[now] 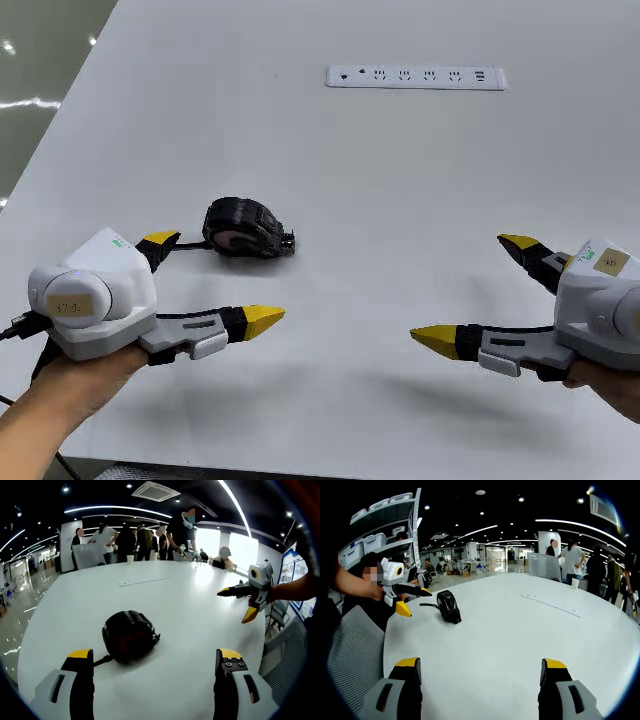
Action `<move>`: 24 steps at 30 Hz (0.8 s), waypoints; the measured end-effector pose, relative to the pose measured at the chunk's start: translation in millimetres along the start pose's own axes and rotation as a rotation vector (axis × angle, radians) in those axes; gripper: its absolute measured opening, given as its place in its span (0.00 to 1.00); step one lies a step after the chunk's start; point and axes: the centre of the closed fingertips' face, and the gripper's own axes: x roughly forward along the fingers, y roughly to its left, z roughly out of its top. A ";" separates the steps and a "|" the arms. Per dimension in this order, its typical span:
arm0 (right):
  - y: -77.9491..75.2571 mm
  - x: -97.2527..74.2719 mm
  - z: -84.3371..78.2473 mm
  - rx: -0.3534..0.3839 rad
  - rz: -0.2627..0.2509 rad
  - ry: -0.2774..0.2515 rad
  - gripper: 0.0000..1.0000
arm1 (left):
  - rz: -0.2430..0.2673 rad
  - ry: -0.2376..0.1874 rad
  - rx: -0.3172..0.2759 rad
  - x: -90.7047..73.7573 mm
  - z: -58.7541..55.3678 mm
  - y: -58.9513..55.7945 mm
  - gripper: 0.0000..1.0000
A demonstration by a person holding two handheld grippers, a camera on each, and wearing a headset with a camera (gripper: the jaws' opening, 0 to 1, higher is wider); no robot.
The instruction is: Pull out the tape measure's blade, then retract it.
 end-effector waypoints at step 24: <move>-3.1 -3.4 -0.3 0.000 -0.018 0.005 0.99 | 0.001 -0.006 0.008 -1.7 1.8 1.7 0.99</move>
